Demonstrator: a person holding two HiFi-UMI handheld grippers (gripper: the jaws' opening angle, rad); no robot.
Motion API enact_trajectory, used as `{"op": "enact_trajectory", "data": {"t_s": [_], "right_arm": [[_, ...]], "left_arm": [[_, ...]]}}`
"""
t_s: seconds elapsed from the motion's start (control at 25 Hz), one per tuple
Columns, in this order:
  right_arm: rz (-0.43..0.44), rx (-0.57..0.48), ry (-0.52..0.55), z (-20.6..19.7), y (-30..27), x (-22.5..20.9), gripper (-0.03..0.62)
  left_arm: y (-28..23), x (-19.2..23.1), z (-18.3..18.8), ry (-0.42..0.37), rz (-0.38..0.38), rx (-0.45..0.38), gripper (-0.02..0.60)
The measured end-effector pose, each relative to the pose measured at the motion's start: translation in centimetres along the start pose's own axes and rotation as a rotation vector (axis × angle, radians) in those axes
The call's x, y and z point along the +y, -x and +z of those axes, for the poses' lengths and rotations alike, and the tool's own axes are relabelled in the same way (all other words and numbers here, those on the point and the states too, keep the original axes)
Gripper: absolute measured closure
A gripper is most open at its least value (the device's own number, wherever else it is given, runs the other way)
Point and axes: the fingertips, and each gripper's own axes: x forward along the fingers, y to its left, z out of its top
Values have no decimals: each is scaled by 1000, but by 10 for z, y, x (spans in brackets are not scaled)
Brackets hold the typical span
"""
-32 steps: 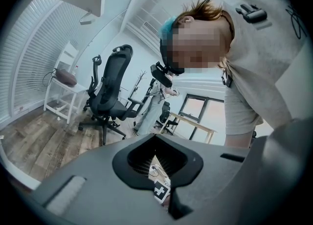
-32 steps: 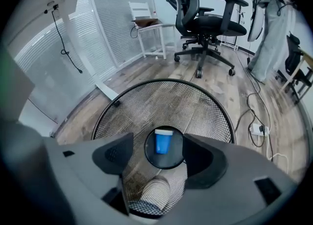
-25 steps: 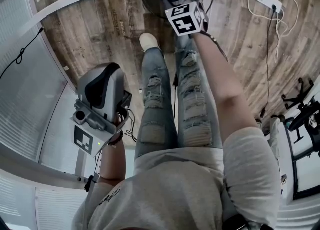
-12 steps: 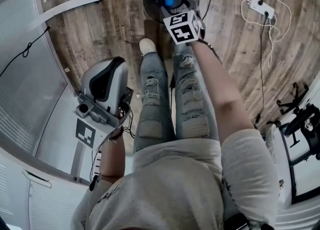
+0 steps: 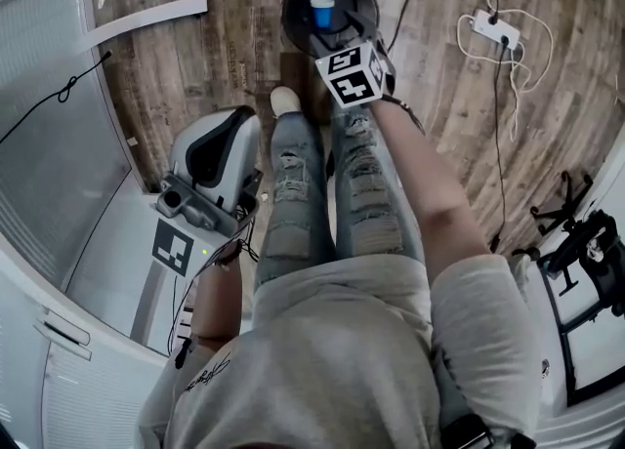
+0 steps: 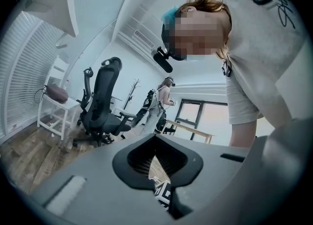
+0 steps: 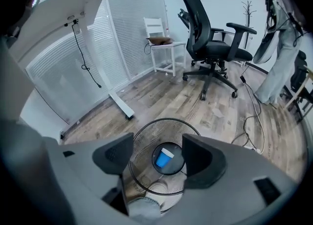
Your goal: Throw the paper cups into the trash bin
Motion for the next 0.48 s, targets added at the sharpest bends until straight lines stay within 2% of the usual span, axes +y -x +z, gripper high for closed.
{"op": "enact_trajectory", "data": {"t_s": [0.48], "right_arm": [[0,-57,23,37,57,6,301]], "left_arm": [[3,-18,28,-9,-21,4,577]]}}
